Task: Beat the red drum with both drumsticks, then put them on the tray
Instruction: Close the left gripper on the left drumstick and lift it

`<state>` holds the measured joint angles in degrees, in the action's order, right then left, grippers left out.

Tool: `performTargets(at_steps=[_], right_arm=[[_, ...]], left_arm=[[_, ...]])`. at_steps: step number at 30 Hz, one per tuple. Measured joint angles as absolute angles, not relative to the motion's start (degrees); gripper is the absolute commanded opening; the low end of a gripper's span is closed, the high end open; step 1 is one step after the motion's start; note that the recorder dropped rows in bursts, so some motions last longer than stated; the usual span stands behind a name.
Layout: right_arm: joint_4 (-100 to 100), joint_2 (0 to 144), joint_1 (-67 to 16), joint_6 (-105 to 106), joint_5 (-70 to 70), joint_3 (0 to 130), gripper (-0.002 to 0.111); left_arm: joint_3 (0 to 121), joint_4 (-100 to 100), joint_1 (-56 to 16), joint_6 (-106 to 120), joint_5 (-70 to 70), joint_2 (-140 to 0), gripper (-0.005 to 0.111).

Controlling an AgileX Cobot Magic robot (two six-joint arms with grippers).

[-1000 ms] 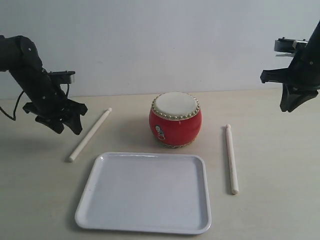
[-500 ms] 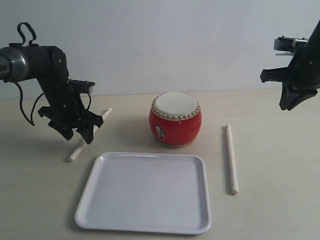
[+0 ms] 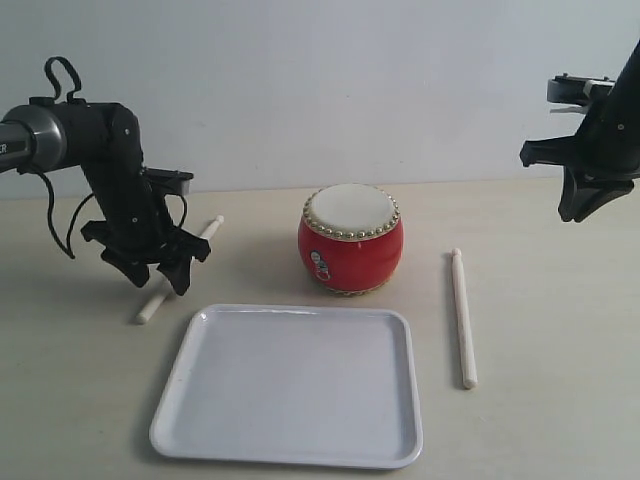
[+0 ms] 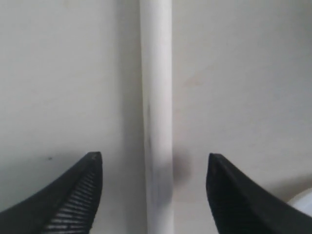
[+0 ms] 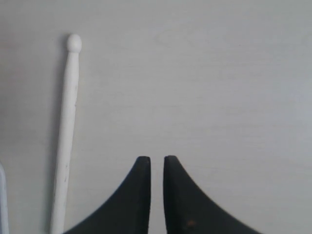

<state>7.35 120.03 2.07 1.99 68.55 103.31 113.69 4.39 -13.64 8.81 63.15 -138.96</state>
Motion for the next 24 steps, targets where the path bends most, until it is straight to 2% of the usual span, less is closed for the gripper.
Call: performTargets(at_steps=[5,8,12,18,24], right_arm=[[7.35,120.03,2.07,2.12,68.55,103.31,0.012],[7.35,120.03,2.07,2.35,68.55,103.31,0.012],[7.35,120.03,2.07,2.35,68.08,103.31,0.012],[7.35,120.03,2.07,2.35,67.61,103.31,0.012],[7.35,120.03,2.07,2.35,67.01,103.31,0.012]], left_arm=[[113.79,4.39,-13.64,8.81,63.51,-140.0,0.06],[113.81,4.39,-13.64,8.73,63.73,-140.01,0.054],[113.91,4.03,-13.64,8.73,63.72,-140.12,0.038],[113.91,3.35,-13.64,9.29,63.72,-140.15,0.0],[114.02,3.56,-13.64,9.8,64.36,-140.36,0.0]])
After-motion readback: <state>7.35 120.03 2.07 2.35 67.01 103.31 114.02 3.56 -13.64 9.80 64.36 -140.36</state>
